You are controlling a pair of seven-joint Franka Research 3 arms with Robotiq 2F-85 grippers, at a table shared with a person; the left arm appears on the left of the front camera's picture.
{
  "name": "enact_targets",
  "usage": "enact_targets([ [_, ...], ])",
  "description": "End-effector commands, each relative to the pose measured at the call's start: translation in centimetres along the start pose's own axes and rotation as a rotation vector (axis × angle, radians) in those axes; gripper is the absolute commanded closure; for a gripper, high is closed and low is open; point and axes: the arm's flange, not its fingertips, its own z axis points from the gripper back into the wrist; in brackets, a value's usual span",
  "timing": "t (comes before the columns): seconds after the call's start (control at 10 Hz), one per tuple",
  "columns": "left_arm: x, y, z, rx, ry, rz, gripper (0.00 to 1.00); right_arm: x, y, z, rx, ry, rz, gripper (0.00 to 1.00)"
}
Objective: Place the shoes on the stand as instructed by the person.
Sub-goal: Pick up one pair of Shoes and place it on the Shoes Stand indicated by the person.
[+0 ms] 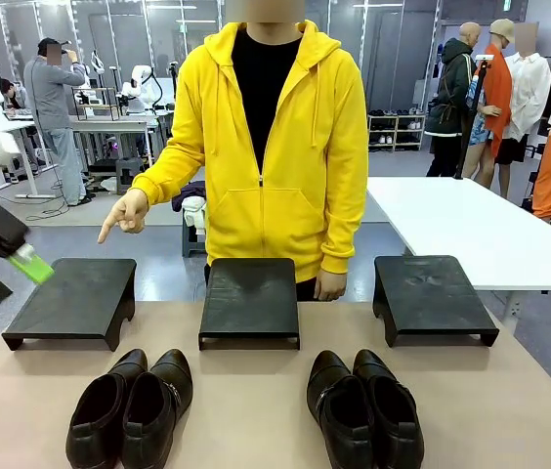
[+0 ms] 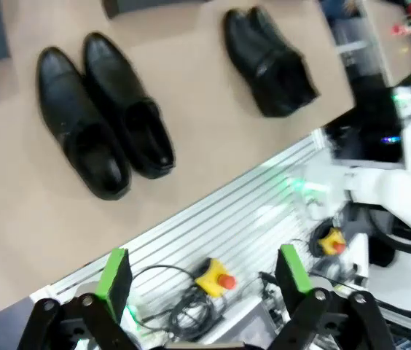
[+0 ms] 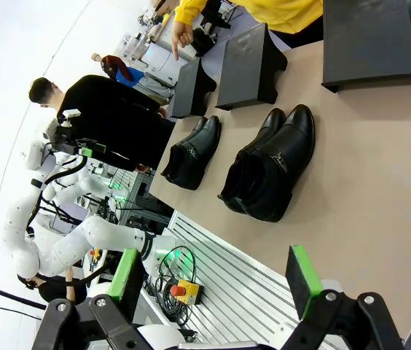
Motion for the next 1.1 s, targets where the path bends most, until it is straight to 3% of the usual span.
enact_targets([
  [0.0, 1.0, -1.2, -3.2, 0.170, 0.040, 0.029, 0.00, -0.1, 0.0, 0.2, 0.009, -0.007, 0.006, 0.00],
  [0.4, 1.8, -1.5, -10.7, 0.381, 0.028, 0.106, 0.00, 0.1, 0.1, 0.1, -0.004, 0.009, 0.005, 0.00],
  [1.0, 1.5, 1.4, -19.3, 0.479, 0.008, 0.222, 0.00, 0.0, 0.0, 0.0, 0.000, 0.002, 0.001, 0.00],
])
